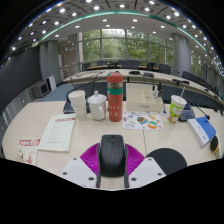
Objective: Arrange mouse
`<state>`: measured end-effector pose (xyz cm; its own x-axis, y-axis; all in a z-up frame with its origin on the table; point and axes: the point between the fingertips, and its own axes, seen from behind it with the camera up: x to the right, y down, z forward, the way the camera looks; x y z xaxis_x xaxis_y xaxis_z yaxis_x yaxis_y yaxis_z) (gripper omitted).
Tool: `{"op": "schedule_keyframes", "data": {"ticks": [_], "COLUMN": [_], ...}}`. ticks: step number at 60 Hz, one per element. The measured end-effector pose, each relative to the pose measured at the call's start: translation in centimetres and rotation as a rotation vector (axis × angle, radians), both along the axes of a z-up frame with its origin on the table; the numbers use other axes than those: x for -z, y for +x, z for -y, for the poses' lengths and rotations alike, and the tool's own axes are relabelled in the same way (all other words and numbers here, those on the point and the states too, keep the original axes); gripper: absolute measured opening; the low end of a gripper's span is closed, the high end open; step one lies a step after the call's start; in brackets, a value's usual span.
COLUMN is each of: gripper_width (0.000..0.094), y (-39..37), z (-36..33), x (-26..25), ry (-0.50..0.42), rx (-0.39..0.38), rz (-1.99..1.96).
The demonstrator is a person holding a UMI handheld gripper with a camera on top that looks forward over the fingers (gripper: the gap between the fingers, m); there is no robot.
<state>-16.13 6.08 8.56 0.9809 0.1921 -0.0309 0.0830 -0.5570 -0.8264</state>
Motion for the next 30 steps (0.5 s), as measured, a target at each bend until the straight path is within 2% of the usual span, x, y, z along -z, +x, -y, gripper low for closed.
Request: {"op": "schedule_keyframes", "data": {"ticks": [6,11,20,30], "gripper_width": [0.0307,0.0306,0.0305,0.0309], "y": [4.3,8.6,14.8,18.1], "z": [0.3,0.3,0.3,0.3], "x": [-4.7,-5.6,-0.7,5.8], "ry": [0.060,0.079,0.008,-0.073], "rx": [0.037,0.064,0.095,0.094], "rz": [-0.018,0.008,0.048,0.076]}}
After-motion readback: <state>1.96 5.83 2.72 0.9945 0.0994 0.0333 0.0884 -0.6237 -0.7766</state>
